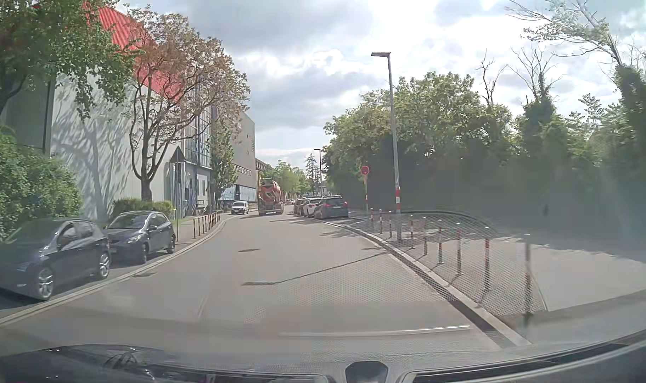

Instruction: Follow the waypoints while adhering to traffic rules and regulations

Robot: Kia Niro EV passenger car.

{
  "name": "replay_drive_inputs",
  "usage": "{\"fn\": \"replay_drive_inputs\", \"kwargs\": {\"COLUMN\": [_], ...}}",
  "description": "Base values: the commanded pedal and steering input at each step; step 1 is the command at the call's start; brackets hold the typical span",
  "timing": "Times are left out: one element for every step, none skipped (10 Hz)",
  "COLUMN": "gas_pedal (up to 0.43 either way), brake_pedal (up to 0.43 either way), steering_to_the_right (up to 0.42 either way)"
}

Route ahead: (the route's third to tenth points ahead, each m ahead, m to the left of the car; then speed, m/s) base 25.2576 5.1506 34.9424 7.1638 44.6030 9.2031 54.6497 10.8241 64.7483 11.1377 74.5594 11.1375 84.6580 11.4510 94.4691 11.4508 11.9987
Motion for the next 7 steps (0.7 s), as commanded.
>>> {"fn": "replay_drive_inputs", "kwargs": {"gas_pedal": [0.039, 0.039, 0.047, 0.047, 0.047, 0.059, 0.059], "brake_pedal": [0.0, 0.0, 0.0, 0.0, 0.0, 0.0, 0.0], "steering_to_the_right": [-0.025, -0.028, -0.032, -0.035, -0.037, -0.037, -0.038]}}
